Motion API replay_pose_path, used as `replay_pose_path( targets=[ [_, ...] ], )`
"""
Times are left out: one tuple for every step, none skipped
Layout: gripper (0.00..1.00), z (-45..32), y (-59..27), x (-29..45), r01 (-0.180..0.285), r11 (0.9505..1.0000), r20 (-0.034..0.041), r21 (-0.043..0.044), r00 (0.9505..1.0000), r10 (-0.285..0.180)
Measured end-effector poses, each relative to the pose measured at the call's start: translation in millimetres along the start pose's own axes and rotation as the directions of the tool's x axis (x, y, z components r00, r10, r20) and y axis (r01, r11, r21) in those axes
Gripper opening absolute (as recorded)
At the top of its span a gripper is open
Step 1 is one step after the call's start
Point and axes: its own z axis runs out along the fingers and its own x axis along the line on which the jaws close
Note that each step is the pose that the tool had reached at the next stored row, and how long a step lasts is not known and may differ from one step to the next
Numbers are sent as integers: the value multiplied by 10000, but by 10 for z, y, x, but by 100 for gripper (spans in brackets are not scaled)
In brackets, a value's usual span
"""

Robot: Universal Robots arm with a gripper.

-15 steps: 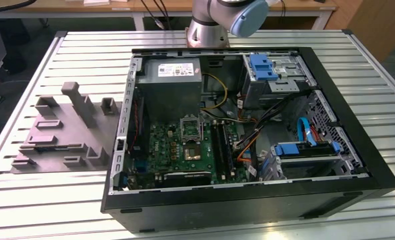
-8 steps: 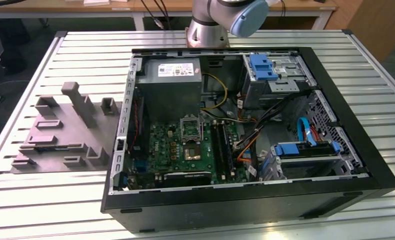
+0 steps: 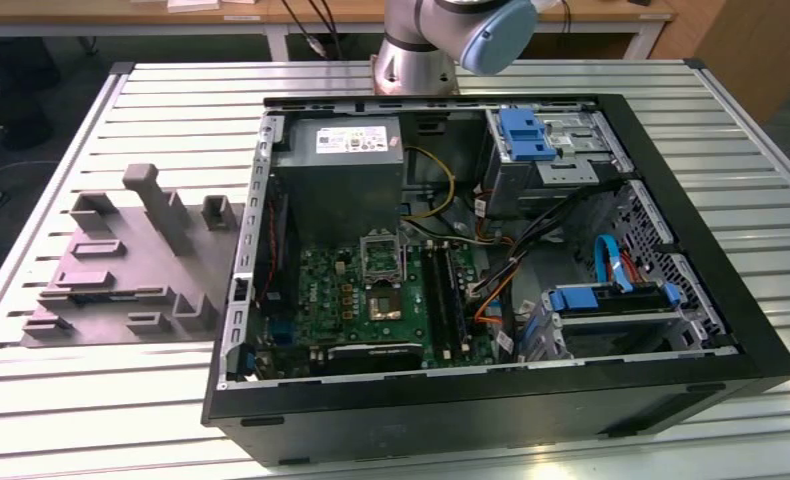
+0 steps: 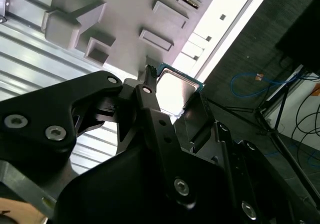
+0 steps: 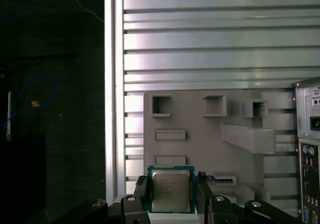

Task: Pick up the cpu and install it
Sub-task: 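Pick up the cpu and move it towards the insertion slot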

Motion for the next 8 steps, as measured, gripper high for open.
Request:
replay_pose_path(
  targets=[
    [47,-11,1,0,-1,10000,0,1,10000,1],
    [47,-22,1,1,-1,10000,0,2,10000,1],
    [47,-34,2,1,-1,10000,0,3,10000,1],
    [47,-46,3,1,-1,10000,0,4,10000,1],
    [47,-58,3,1,0,10000,0,6,10000,0],
    [47,-70,4,1,-1,10000,0,7,10000,1],
    [47,-80,5,1,0,10000,0,8,10000,0],
    [47,-89,5,2,0,10000,1,10,10000,0]
  ],
)
